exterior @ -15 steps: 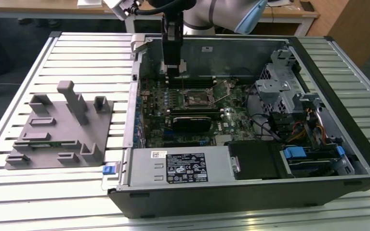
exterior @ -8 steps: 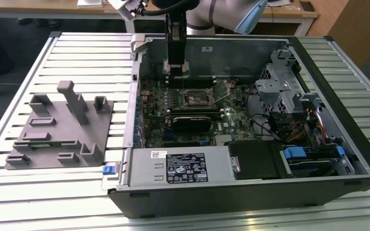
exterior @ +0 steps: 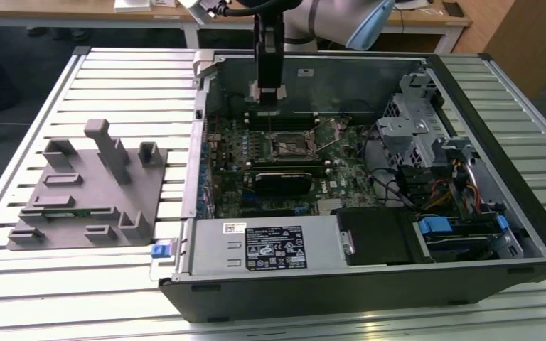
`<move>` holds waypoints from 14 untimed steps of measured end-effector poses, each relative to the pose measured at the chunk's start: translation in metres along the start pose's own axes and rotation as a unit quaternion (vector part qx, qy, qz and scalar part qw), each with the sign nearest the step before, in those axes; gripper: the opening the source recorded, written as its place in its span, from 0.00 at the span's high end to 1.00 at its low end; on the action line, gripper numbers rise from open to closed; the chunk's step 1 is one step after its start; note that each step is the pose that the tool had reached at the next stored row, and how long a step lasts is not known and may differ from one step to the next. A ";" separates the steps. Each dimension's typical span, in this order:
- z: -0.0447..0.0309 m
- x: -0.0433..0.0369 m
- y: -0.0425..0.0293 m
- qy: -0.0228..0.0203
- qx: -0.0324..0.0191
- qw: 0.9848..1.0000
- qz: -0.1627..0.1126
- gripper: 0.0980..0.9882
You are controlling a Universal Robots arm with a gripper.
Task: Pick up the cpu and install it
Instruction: 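Place the cpu into insertion slot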
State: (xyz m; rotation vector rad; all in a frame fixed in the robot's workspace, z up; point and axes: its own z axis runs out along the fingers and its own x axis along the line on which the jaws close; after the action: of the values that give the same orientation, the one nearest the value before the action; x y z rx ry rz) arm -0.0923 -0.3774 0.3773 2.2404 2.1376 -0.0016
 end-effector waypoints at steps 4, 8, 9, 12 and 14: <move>0.0015 0.0078 0.0112 0.000 0.000 1.000 0.000 0.50; 0.0051 0.0118 0.0146 0.000 0.000 1.000 0.000 0.50; 0.0059 0.0119 0.0146 0.000 0.000 1.000 0.000 0.50; 0.0074 0.0119 0.0146 0.000 0.000 1.000 -0.005 0.50; 0.0086 0.0120 0.0145 0.001 -0.001 1.000 -0.023 0.50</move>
State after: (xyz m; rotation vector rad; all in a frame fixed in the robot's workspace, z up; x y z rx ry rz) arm -0.0770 -0.3665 0.3688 2.1906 2.1886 0.0002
